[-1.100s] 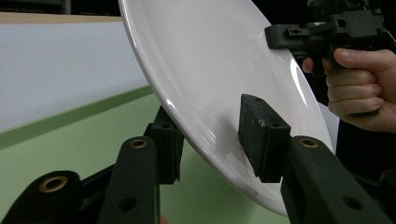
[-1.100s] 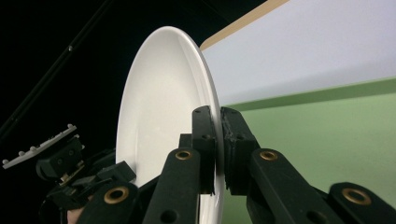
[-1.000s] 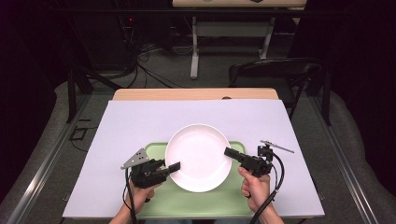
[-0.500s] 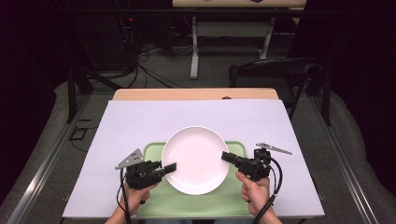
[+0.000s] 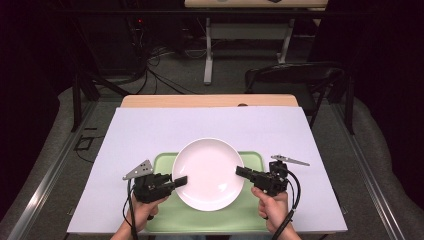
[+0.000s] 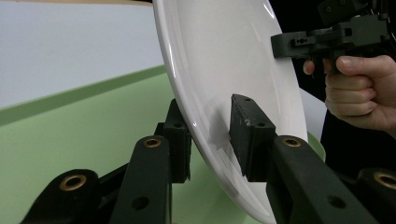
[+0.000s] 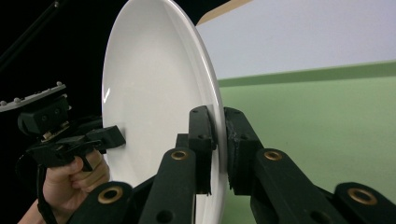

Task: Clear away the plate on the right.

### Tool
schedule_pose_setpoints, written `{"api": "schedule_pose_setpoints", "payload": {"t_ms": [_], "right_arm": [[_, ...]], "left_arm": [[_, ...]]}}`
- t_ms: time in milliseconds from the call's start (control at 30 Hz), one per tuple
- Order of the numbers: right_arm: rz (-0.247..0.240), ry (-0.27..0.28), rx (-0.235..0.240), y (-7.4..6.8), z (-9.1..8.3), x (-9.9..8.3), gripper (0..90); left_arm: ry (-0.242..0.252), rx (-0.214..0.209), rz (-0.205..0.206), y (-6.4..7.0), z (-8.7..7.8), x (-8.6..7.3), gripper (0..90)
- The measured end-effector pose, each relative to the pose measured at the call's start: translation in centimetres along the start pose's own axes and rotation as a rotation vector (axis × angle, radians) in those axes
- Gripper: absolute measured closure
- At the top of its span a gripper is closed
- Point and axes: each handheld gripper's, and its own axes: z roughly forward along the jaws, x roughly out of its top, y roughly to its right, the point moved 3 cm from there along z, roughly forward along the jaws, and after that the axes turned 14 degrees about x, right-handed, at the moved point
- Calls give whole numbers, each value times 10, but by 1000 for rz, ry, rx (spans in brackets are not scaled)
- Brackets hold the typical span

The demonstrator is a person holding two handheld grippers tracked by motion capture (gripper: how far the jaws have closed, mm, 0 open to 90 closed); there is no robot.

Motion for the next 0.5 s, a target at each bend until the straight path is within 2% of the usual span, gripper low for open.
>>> {"api": "schedule_pose_setpoints", "payload": {"t_ms": [233,500], "right_arm": [[-10,-17,-15,-2,0,-4,825],[-9,-68,-41,1,4,-10,821]], "left_arm": [[-28,2,-4,-2,0,-1,691],[-73,11,-16,-6,3,-5,690]]}}
